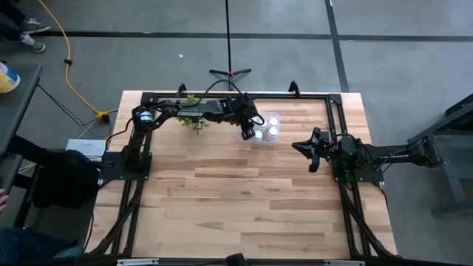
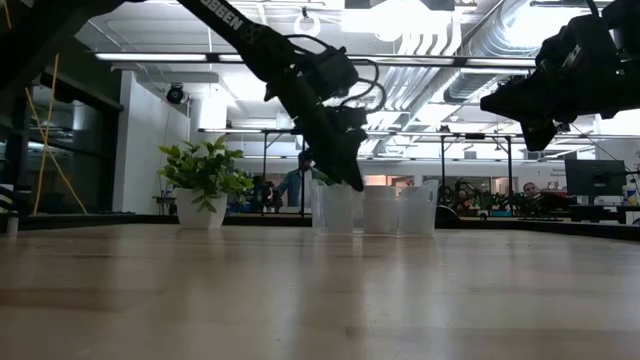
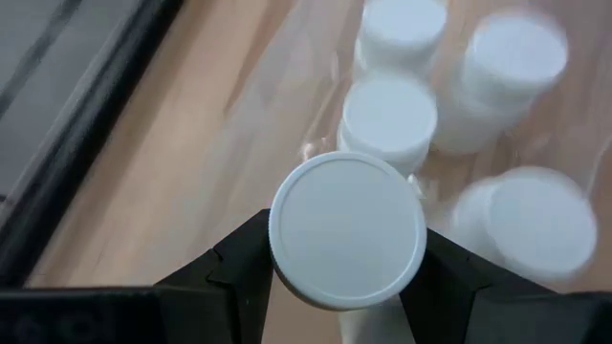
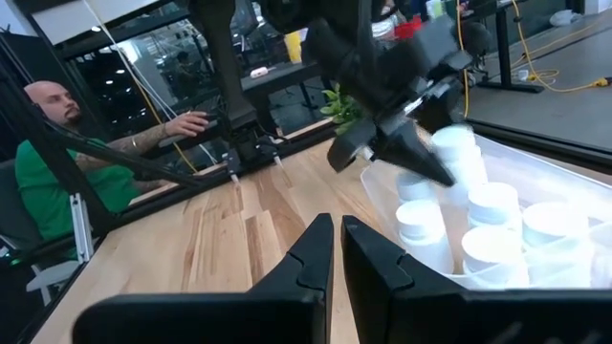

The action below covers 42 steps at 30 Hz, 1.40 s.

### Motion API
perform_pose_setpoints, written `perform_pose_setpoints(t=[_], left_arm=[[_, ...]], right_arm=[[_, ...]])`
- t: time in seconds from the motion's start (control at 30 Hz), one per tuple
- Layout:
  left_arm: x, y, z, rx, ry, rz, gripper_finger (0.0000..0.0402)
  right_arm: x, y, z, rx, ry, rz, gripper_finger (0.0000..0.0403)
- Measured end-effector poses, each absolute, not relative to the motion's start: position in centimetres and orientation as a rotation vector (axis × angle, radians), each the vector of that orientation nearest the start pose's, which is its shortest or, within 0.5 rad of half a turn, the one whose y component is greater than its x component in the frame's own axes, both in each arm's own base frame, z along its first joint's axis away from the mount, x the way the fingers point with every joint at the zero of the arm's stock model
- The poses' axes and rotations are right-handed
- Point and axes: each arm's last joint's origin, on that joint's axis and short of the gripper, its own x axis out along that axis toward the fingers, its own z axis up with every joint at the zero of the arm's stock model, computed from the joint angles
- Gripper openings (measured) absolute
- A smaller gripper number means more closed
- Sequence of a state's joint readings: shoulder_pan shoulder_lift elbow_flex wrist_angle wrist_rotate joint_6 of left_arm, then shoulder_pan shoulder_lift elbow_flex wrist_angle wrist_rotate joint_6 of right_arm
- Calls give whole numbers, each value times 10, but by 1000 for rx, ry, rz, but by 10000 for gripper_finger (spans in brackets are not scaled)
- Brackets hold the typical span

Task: Pick and place pill bottles into a basket
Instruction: Put the white pill bottle into the transparent container

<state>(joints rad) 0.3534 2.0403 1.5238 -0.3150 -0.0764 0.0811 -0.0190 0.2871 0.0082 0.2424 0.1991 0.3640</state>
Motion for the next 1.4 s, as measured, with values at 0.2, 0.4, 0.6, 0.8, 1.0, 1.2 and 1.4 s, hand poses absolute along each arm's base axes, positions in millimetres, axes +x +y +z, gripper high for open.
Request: perform_pose_setpoints(t=[0.2,0.4,0.6,0.8,1.0,1.2,1.4], left_arm=[[420,157,193,-47,856,376,218],[422,158,195,-43,826,379,218],[422,158,196,-44,821,374,218],[422,158,196,-47,820,369,231],[422,158,196,-48,820,369,242],[422,158,196,-55,818,358,244],[422,157,196,-61,817,343,245]], right_arm=[[115,-8,164,363,3,-220,16],[115,-8,164,362,3,-220,16],[115,-8,164,362,4,-220,16],[115,-8,164,361,4,-221,16],[115,-8,164,361,4,-221,16],[115,-8,164,361,4,-220,16],[115,-8,164,361,4,-221,16]])
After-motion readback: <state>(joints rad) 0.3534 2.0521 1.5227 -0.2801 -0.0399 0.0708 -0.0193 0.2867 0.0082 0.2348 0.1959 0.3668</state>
